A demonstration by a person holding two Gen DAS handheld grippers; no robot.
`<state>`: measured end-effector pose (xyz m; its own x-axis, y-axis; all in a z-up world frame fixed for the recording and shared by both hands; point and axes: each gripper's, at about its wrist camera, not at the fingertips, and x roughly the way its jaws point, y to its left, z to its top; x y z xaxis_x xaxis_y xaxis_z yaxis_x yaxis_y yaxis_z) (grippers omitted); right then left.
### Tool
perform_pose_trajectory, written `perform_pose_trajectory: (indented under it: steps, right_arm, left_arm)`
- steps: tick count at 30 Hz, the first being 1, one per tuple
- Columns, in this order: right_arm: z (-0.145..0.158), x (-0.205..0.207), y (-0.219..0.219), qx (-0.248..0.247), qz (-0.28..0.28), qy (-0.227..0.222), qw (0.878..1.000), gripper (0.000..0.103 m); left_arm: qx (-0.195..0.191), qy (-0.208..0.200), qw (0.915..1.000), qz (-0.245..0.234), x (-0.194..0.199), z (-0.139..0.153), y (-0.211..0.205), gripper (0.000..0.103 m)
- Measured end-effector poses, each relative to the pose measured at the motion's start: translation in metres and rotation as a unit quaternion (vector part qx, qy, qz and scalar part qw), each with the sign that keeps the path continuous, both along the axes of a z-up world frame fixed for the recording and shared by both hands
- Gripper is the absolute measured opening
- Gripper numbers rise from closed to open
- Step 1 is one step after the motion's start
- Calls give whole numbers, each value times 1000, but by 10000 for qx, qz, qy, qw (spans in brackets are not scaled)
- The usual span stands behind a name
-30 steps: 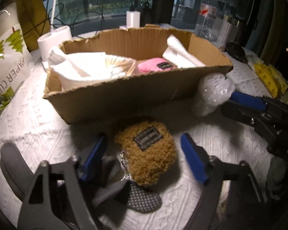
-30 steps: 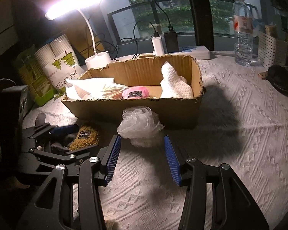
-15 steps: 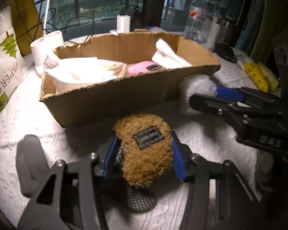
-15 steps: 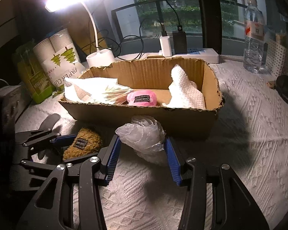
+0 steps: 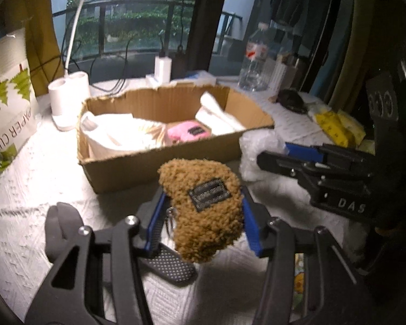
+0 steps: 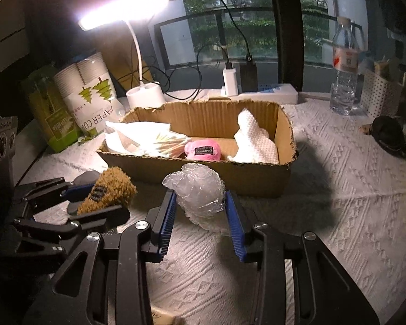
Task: Organize soft objects
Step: 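Carry the brown plush and mesh puff over the cardboard box with both tools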
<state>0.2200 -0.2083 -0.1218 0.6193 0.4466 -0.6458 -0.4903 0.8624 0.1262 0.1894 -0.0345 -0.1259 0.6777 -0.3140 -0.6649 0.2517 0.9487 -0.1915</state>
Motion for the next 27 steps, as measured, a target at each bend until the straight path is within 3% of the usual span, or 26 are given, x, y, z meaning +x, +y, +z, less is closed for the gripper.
perform_pose_trajectory:
  steps: [10, 18, 23, 27]
  right_arm:
    - [26, -11, -7, 85, -73, -298, 9995, 39]
    - [48, 4, -11, 182, -93, -576, 9981, 39]
    - [48, 25, -13, 266, -152, -572, 9979, 39]
    - [41, 42, -10, 314, -149, -436, 9984, 39]
  left_arm:
    - [-44, -503, 9985, 200, 1, 33, 6, 52]
    - [-137, -839, 9957, 376, 29, 53, 5, 52]
    - [-90, -876, 9953, 392, 56, 48, -1, 52]
    - [-148, -684, 9966, 431, 76, 35, -4, 52]
